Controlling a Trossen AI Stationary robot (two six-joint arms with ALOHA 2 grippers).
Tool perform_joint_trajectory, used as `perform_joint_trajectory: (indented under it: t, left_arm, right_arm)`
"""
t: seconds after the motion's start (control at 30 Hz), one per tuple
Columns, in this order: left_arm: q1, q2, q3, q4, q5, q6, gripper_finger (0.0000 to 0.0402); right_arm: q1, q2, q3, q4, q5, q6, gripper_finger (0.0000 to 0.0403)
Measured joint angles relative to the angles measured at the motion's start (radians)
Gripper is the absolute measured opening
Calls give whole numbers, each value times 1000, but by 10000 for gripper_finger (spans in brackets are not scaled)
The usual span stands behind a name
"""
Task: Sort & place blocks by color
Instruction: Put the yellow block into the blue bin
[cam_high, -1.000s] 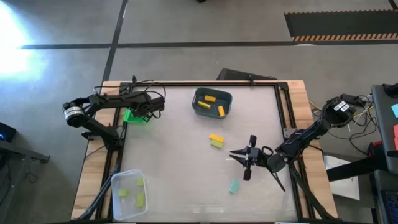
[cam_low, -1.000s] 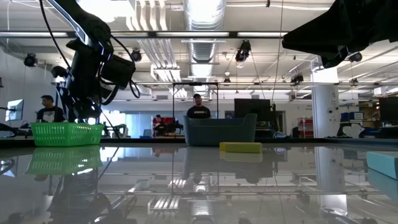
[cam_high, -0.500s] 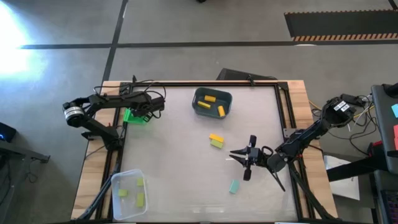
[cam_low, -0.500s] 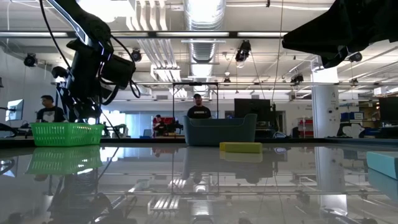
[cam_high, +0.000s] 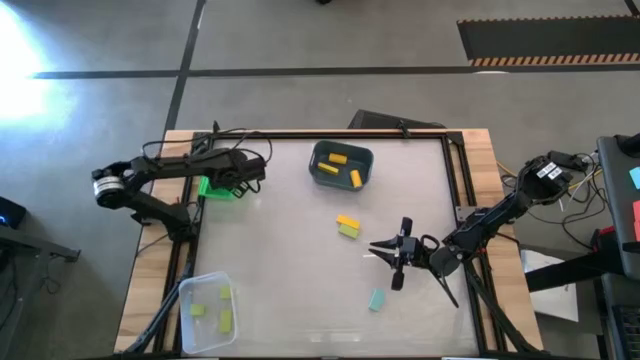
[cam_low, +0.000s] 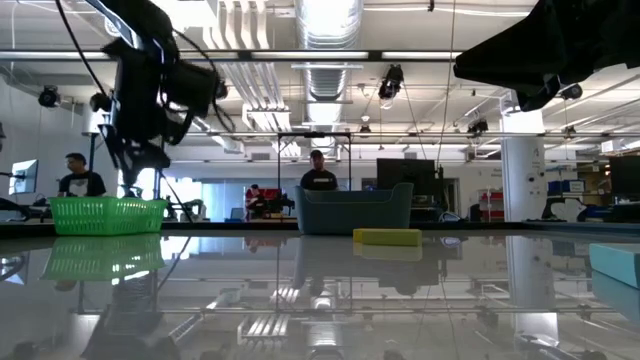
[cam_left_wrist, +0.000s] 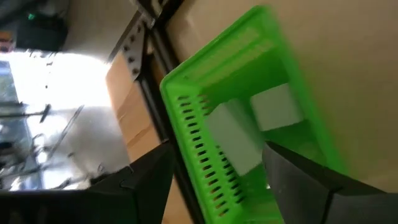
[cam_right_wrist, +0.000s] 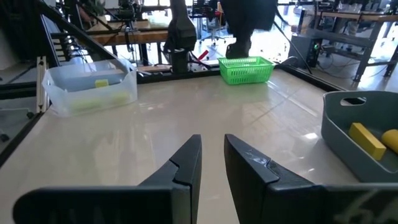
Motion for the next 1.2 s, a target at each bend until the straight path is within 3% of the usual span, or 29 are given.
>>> perform_joint_trajectory:
  t: [0.3, 0.6, 0.8, 0.93, 1.1, 1.2]
  left_arm:
    - [-342, -144, 53, 157, 9, -4, 226]
    - [-717, -175, -1, 624, -35, 29, 226]
    - [-859, -106, -58, 980, -71, 93, 226]
    - [-904, -47, -76, 1177, -70, 220, 226]
    - [-909, 0, -76, 1321, -52, 392, 226]
    - [-908, 10, -76, 1384, -51, 427, 226]
  right_arm:
    - [0, 0, 0, 0, 0, 52, 59]
    - [-23, -1, 0, -2, 60, 114, 59]
    - [-85, -1, 45, -111, 37, 77, 59]
    - [-170, -1, 142, -350, -77, 0, 59]
    - [-317, -1, 281, -728, -328, -28, 58]
    - [-390, -1, 326, -843, -431, -23, 58]
